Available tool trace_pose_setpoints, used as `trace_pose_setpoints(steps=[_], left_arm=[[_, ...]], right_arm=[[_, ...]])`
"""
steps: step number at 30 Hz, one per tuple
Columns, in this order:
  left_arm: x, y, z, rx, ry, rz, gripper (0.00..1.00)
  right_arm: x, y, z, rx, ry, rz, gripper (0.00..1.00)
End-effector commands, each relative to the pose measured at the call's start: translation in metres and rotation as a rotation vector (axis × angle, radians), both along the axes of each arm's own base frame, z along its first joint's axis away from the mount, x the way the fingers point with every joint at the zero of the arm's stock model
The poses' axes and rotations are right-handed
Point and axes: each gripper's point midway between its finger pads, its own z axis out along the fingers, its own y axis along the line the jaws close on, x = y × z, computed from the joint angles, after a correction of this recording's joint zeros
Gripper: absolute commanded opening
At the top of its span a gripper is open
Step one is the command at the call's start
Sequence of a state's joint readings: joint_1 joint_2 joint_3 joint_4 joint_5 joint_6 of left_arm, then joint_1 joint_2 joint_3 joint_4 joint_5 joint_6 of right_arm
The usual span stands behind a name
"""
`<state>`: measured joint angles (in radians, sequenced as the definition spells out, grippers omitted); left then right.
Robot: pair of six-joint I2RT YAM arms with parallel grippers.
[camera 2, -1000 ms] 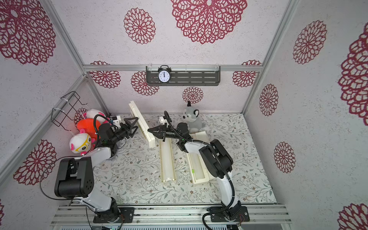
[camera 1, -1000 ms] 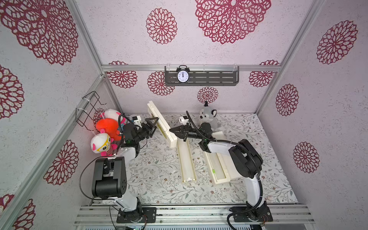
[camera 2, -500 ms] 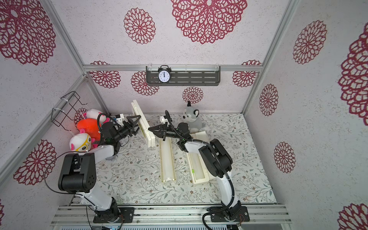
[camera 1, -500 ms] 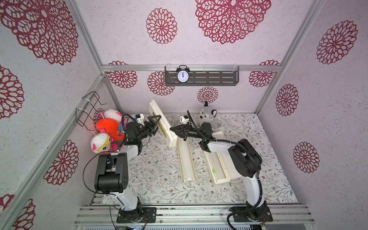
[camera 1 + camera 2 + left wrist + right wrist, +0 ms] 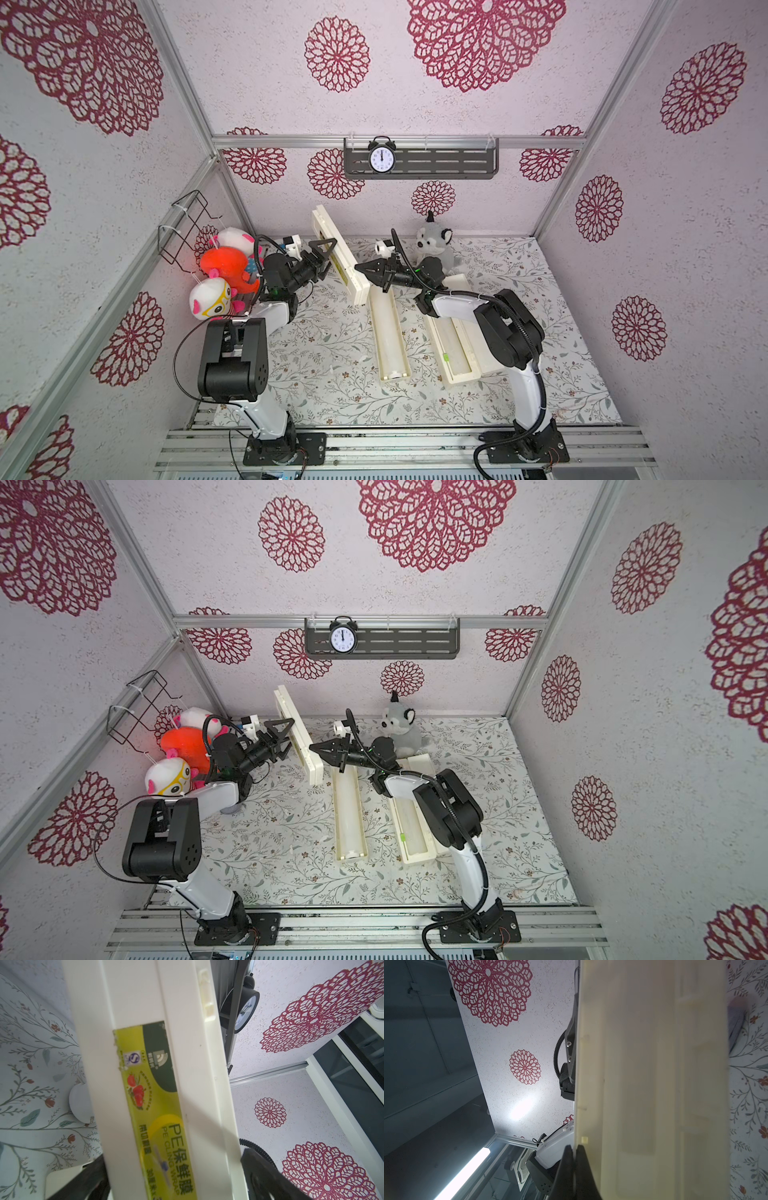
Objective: Put plastic wrap rolls into dispensers
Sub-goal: Pick up the lid from the center of the board.
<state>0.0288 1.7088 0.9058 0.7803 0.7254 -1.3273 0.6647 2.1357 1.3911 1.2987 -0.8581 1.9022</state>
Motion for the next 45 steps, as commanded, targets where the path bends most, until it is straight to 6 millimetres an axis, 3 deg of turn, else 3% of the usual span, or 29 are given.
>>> trace_pose_setpoints(steps=[1,5,19,22,25,29,38,45], left_arm=[[-0.005,-0.005,-0.010,0.004,0.027,-0.026,1.00],[-0.002,0.001,-0.016,-0.049,0.041,-0.018,0.89],[-0.002,0.000,-0.015,-0.089,0.039,-0.048,0.80],[-0.002,0.000,-0.013,-0.092,0.030,-0.055,0.75],[-0.002,0.000,-0.012,-0.100,0.026,-0.062,0.73],[-0.002,-0.001,-0.013,-0.104,0.028,-0.071,0.72],[-0.009,-0.010,-0.004,-0.104,-0.011,-0.117,0.72],[-0.016,-0.021,-0.021,0.024,0.069,-0.154,0.73]], right_arm=[[-0.011,-0.007,0.046,0.122,-0.118,0.008,0.00],[-0.011,-0.010,0.049,0.130,-0.120,0.007,0.00],[-0.007,-0.007,0.039,0.102,-0.115,0.001,0.00],[-0.007,-0.007,0.039,0.101,-0.118,0.001,0.10],[-0.006,-0.008,0.040,0.097,-0.125,-0.002,0.30],[-0.004,-0.008,0.033,0.065,-0.126,-0.012,0.46],[0.002,-0.008,0.005,-0.084,-0.159,-0.053,0.60],[0.007,-0.019,-0.028,-0.377,-0.287,-0.127,0.69]])
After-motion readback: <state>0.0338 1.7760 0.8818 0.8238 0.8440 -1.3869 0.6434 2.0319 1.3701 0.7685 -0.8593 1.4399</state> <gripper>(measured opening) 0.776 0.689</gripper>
